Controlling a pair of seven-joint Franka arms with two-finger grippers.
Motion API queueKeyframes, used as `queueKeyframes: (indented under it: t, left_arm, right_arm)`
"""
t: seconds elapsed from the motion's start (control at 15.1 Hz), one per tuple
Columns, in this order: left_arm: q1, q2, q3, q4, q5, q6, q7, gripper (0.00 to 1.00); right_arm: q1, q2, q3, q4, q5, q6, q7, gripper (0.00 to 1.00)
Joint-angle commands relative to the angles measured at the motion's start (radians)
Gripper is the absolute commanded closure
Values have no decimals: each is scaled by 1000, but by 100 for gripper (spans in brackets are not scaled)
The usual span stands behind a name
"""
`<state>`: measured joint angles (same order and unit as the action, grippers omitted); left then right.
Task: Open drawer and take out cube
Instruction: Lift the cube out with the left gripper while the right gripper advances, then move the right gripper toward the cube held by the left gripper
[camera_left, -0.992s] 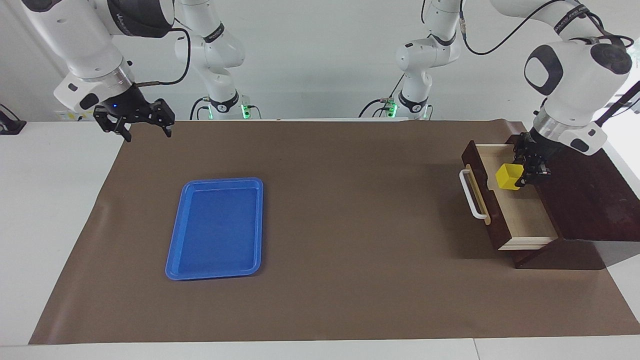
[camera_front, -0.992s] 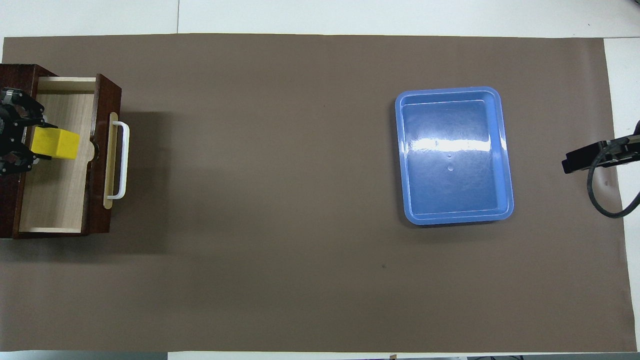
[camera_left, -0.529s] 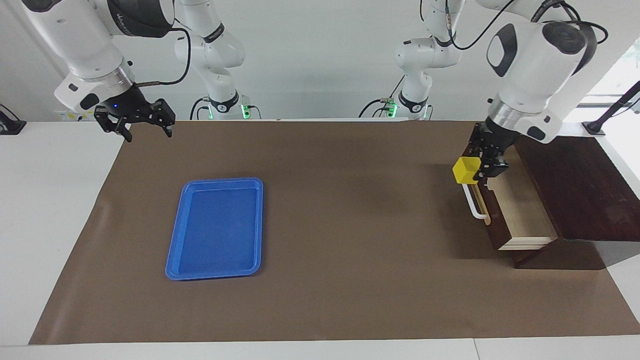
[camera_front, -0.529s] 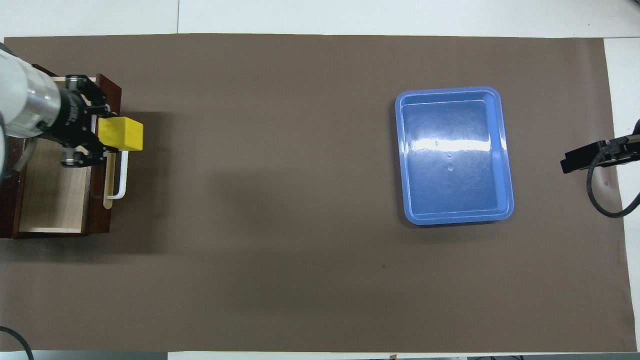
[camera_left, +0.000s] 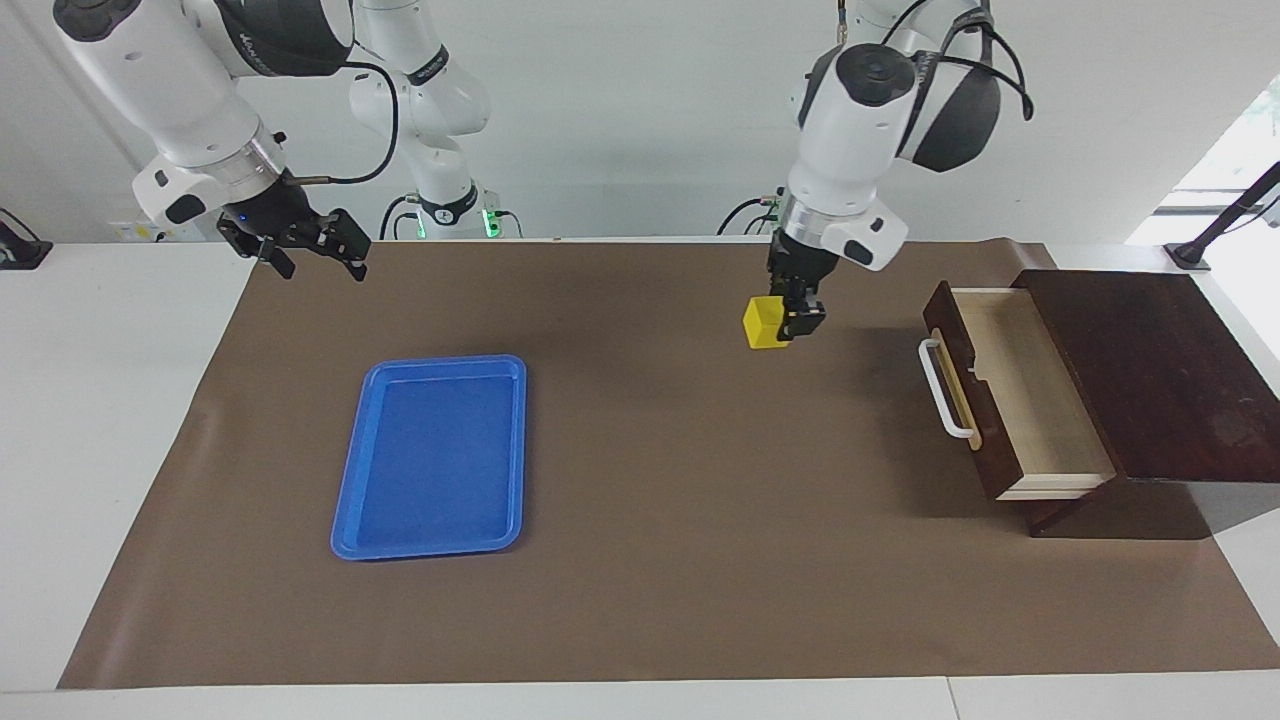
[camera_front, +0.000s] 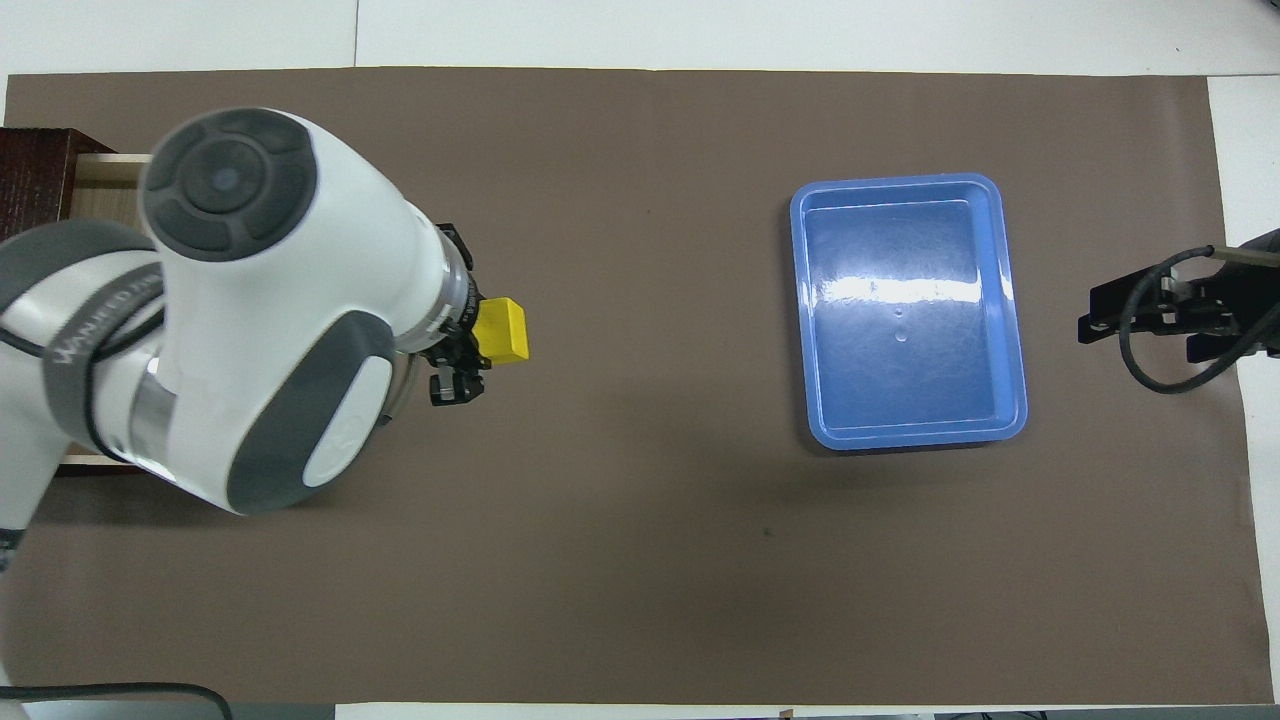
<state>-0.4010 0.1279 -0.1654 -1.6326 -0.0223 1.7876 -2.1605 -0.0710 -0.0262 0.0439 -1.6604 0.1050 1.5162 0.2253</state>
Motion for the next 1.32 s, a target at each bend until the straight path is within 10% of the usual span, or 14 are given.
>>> queueKeyframes:
  t: [0.0, 0.86, 1.26]
  left_arm:
    - [-51, 13, 20, -10, -18, 55, -71, 100]
    - [-79, 13, 21, -39, -7, 67, -133, 100]
    - [-87, 12, 21, -61, -7, 95, -134, 100]
  right_arm:
    - [23, -53, 8, -90, 65, 39, 223, 0]
    - [233, 164, 10, -99, 436, 221, 997, 0]
    - [277, 248, 10, -88, 640, 277, 1039, 0]
